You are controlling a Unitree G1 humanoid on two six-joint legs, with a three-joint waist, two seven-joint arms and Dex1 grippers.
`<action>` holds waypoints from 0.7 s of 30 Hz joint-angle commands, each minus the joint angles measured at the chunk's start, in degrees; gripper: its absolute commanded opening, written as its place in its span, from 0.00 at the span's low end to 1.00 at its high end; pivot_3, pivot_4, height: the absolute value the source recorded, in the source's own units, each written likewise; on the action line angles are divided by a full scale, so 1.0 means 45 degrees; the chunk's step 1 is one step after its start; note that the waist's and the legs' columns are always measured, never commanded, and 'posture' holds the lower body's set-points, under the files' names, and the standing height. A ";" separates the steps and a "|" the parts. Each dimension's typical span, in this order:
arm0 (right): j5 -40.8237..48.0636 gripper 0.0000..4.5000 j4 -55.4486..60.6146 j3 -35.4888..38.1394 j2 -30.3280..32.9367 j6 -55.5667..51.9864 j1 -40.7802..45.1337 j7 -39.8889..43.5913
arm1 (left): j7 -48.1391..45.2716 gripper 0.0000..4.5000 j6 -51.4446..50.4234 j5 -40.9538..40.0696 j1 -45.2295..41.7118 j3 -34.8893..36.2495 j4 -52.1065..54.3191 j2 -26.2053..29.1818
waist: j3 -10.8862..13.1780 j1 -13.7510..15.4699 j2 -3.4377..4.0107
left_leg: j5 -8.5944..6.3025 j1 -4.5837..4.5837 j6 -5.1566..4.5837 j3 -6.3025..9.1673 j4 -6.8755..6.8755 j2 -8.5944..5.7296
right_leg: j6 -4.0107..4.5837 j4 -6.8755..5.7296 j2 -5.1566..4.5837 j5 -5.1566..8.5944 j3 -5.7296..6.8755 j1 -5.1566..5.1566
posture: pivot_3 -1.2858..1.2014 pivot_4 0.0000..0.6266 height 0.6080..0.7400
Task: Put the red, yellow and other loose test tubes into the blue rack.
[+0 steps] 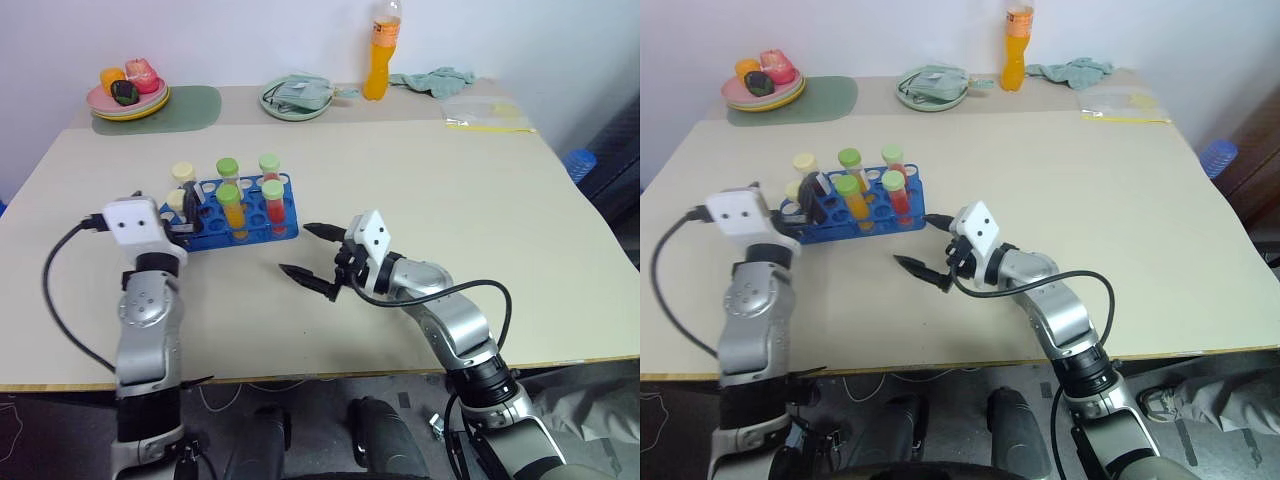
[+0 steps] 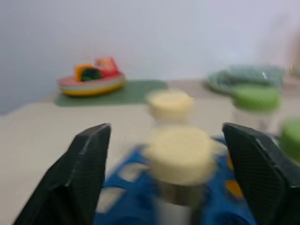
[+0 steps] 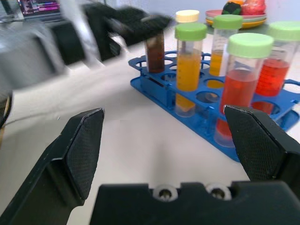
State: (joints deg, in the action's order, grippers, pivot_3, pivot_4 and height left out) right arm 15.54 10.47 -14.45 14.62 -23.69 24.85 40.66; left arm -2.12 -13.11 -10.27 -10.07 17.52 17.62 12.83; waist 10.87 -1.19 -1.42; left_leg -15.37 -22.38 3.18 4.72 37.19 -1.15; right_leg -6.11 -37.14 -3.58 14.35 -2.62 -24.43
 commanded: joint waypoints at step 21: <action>0.0405 1.00 -0.2546 0.2950 0.4304 0.0624 -0.0043 0.2195 | -0.4747 0.89 -0.2099 -0.1885 0.6749 0.2726 0.2867 0.3837 | 0.0011 0.0024 0.0016 | -0.0007 0.0017 -0.0013 -0.0016 -0.0008 0.0008 | 0.0009 0.0031 0.0001 0.0009 -0.0001 0.0035 | 0.52 0.24 1.00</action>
